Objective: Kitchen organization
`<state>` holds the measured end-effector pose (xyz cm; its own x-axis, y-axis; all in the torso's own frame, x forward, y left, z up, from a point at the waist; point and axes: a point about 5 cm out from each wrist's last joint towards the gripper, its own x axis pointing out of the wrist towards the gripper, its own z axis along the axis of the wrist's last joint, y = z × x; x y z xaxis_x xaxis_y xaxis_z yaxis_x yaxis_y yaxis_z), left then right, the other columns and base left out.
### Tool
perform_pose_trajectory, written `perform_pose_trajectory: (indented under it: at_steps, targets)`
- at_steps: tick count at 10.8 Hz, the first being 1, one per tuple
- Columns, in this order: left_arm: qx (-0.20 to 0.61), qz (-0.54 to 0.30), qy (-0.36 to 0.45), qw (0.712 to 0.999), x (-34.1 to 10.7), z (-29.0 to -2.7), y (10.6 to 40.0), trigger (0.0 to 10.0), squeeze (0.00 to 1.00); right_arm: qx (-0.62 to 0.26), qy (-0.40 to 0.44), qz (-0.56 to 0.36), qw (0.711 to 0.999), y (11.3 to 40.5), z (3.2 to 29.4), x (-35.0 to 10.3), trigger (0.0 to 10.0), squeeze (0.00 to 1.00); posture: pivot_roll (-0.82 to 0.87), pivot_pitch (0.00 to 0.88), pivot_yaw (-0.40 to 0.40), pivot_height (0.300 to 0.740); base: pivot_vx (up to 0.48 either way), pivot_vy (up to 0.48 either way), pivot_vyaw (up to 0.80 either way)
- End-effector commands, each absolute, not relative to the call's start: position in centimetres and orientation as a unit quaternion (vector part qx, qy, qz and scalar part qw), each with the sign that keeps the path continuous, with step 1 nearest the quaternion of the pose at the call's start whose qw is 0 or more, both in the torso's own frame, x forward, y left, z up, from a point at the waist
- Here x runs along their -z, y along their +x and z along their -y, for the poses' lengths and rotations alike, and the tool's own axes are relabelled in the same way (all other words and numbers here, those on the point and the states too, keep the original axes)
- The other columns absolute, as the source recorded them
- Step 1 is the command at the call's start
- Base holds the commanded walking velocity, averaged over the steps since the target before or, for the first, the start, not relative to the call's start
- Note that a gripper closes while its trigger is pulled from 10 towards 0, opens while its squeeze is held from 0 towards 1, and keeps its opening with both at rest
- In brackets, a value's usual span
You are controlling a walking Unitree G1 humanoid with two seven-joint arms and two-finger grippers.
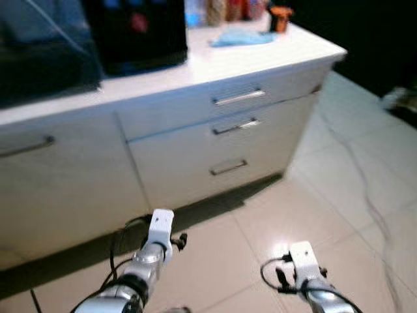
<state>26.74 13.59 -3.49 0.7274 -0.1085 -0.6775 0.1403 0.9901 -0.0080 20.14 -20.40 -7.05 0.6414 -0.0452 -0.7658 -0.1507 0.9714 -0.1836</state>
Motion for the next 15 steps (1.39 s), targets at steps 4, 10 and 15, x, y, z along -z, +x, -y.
perform_pose_trajectory:
  at_steps: [4, 10, 15]
  targets:
    - [0.071, -0.366, 0.029, 0.928, 3.5, -13.6, 26.8, 10.0, 0.0, -0.035, -0.131, -0.443, 0.886, 18.6, 20.8, 7.8, 10.0, 0.0, -0.1, 0.0, 0.057, 0.74, 0.0, 0.0, 0.8]
    - [0.067, -0.3, -0.032, 0.951, 1.6, -14.2, 28.7, 10.0, 0.0, -0.017, -0.096, -0.361, 0.928, 22.3, 19.8, 5.6, 10.0, 0.0, -0.1, 0.0, 0.067, 0.74, 0.0, 0.0, 0.8]
    - [0.098, -0.168, -0.055, 0.979, -3.6, -16.5, 32.3, 10.0, 0.0, 0.002, 0.001, -0.165, 0.986, 28.2, 19.1, -0.9, 10.0, 0.0, -0.08, 0.0, 0.062, 0.74, 0.0, 0.0, 0.16]
